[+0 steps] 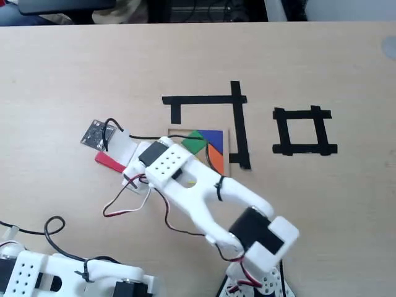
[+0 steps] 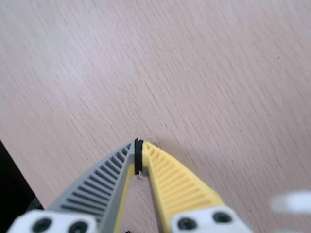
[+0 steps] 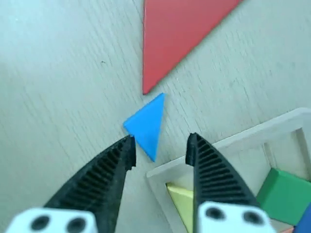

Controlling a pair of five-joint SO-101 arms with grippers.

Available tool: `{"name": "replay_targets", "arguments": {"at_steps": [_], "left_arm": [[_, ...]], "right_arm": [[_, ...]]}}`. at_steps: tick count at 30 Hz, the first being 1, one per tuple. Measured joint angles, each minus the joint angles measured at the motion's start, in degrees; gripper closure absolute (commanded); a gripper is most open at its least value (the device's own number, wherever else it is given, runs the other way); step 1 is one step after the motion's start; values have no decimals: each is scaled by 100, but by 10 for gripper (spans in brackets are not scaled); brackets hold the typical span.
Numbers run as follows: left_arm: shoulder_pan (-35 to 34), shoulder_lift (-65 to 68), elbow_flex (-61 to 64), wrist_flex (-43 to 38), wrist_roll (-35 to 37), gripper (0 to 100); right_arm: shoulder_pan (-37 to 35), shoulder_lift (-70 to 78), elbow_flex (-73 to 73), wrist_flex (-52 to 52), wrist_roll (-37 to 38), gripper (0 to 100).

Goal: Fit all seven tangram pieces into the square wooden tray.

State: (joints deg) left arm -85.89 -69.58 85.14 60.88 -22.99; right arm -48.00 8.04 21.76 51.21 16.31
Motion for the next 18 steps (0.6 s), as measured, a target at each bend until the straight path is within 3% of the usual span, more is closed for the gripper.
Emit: {"name": "replay_targets", "arguments": {"at_steps": [5,18], "left_arm": [[0,0,0,0,0,970],[0,0,0,0,0,970]], "right_arm": [[-97,589,-18,-273,-360,790],[-220,888,-677,35,-387,790]]}}
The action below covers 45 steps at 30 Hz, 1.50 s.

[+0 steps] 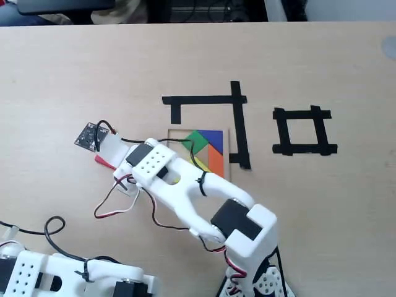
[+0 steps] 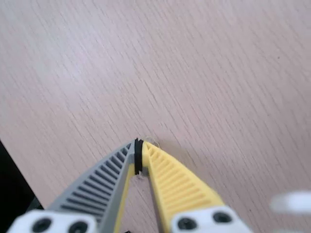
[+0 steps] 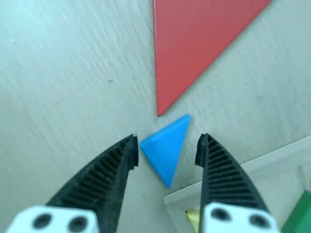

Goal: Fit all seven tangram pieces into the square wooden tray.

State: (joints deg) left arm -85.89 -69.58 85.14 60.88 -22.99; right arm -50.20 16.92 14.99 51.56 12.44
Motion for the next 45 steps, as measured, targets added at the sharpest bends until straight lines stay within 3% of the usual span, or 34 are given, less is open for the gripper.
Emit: {"name": "replay_targets", "arguments": {"at_steps": [16,45], "left_arm": [[0,0,0,0,0,970],[0,0,0,0,0,970]], "right_arm": [[0,334,-123,167,-1011,789],[0,1046,-1204,967,-1037,836]]}}
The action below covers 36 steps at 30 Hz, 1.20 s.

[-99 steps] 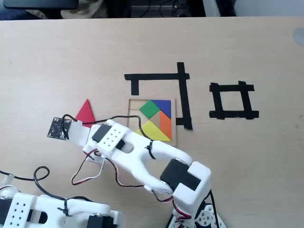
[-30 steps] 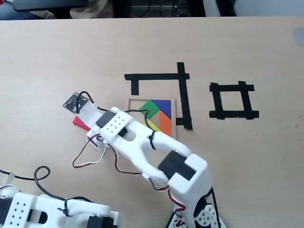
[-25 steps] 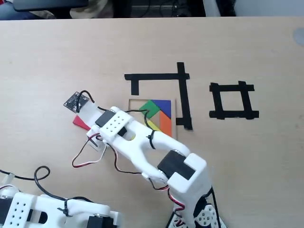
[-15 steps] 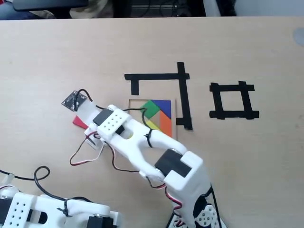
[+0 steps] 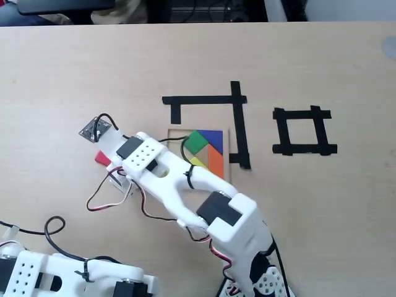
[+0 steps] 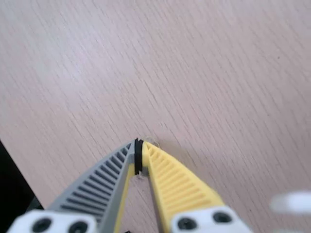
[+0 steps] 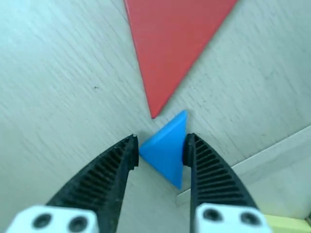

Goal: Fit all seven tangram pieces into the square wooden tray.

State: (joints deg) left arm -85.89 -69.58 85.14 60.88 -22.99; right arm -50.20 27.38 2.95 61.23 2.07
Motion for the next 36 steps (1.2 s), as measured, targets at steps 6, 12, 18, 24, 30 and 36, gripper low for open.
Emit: {"name": "replay_targets", "arguments": {"at_steps": [6,12,18,24,30,36], "left_arm": [[0,0,0,0,0,970],[0,0,0,0,0,970],[0,0,0,0,0,970],[0,0,0,0,0,970],[0,0,0,0,0,970],[0,0,0,0,0,970]], "right_arm": [[0,0,-9,0,0,884],[0,0,-9,0,0,886],[0,0,-9,0,0,810],[-26,9,-97,457,0,779],[-44,-18,-70,554,211,783],[-62,-211,325,334,844,783]]}}
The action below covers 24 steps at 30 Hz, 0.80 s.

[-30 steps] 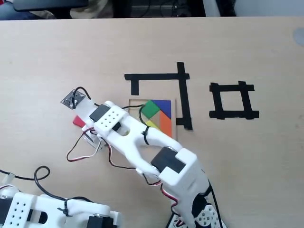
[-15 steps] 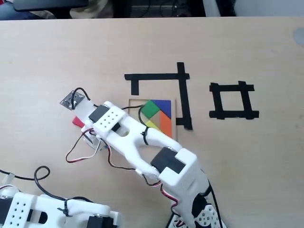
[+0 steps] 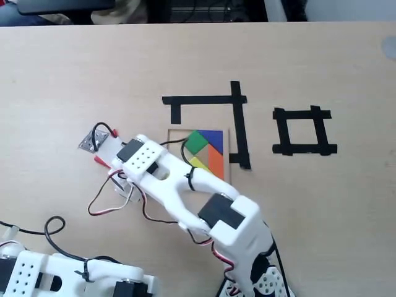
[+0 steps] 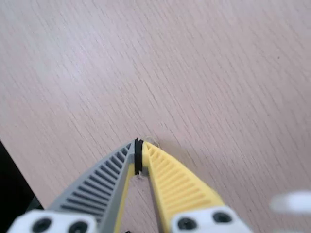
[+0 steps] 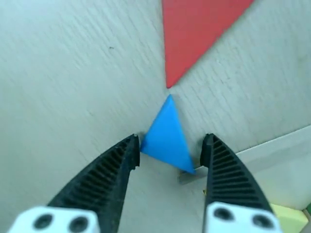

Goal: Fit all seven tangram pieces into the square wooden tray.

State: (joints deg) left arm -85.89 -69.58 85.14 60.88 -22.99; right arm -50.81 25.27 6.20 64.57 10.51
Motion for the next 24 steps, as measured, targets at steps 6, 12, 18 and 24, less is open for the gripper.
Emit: {"name": "replay_targets", "arguments": {"at_steps": [6,12,18,24], "left_arm": [[0,0,0,0,0,970],[0,0,0,0,0,970],[0,0,0,0,0,970],[0,0,0,0,0,970]], "right_arm": [[-141,-70,132,-18,703,783],[-237,-97,246,-167,1389,784],[-237,-97,246,-193,1785,822],[-237,-123,273,-229,2110,822]]}}
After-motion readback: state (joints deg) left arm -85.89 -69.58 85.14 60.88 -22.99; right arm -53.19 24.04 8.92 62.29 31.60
